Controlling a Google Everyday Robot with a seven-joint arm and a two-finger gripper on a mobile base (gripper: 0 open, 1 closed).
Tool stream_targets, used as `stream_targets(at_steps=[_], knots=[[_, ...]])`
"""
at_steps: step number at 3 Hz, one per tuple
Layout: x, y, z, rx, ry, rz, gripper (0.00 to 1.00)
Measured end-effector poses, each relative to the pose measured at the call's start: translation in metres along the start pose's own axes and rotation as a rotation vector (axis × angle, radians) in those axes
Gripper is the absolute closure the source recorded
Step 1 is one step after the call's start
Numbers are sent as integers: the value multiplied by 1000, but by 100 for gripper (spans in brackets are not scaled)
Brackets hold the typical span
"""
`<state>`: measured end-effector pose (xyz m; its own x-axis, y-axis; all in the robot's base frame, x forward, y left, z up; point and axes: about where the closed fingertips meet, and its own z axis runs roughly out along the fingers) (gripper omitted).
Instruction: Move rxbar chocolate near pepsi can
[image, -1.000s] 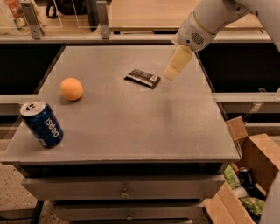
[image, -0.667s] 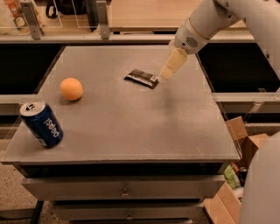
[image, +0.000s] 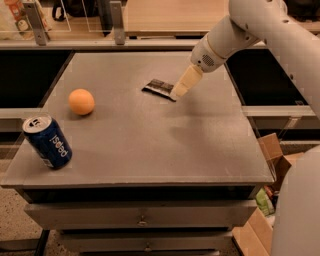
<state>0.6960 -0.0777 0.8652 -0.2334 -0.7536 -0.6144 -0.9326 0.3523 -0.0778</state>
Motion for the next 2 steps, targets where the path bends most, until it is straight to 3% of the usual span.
stream_targets(at_steps=[2], knots=[[2,8,44,48,19,2,0]])
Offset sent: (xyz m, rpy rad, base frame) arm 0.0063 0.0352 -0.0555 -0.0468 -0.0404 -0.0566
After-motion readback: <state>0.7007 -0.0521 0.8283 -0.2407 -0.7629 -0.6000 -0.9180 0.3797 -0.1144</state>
